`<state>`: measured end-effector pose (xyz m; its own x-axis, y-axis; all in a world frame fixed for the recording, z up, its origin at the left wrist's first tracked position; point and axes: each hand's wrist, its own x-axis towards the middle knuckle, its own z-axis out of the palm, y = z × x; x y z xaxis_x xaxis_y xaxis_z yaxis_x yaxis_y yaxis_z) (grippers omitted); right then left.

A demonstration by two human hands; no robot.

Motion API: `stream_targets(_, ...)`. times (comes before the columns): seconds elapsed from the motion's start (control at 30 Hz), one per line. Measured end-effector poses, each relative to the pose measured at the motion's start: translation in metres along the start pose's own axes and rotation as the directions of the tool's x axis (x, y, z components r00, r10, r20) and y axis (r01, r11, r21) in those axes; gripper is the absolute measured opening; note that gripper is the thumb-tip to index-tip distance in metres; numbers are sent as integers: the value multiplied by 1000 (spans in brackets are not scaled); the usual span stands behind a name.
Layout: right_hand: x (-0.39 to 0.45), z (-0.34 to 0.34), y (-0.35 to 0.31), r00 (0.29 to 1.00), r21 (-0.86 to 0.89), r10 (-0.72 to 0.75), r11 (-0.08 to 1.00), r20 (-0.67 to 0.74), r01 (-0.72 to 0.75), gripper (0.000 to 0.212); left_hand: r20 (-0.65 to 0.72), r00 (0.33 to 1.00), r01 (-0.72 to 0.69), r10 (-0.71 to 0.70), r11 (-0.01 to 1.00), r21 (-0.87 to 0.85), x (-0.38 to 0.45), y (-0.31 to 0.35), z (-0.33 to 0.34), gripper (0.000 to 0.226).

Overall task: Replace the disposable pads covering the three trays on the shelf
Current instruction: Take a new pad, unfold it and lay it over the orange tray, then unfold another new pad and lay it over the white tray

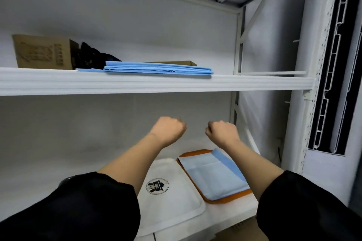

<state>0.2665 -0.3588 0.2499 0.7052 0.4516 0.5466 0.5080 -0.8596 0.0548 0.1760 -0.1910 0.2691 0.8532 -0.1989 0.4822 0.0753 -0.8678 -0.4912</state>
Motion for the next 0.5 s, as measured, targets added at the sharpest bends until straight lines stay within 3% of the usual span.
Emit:
stream_targets(0.03, 0, -8, -1, 999, -1, -10, 1000, -52, 10, 23, -62, 993, -96, 100, 993, 62, -2, -3, -11, 2)
stream_targets(0.1, 0, -26, -3, 982, -5, -37, 999, -185, 36, 23, -214, 936, -231, 279, 947, 222, -7, -8, -28, 19)
stream_targets(0.23, 4, -56, -2, 854, 14, -126, 988, -505, 154, 19, -481, 736, -275, 476, 860, 431, -5, -16, -58, 18)
stream_targets(0.3, 8, -70, -2, 761, -22, -184, 976, -622, 218, 18, -549, 675, -235, 492, 849, 472, 0, -21, -74, 12)
stream_targets(0.4, 17, -90, -1, 667, -39, -207, 965, -715, 258, 21, -627, 644, -155, 439, 877, 455, 7, -32, -100, 15)
stream_targets(0.5, 30, -113, -1, 638, 17, -135, 974, -758, 227, 23, -676, 639, -75, 366, 905, 419, 14, -53, -125, 17)
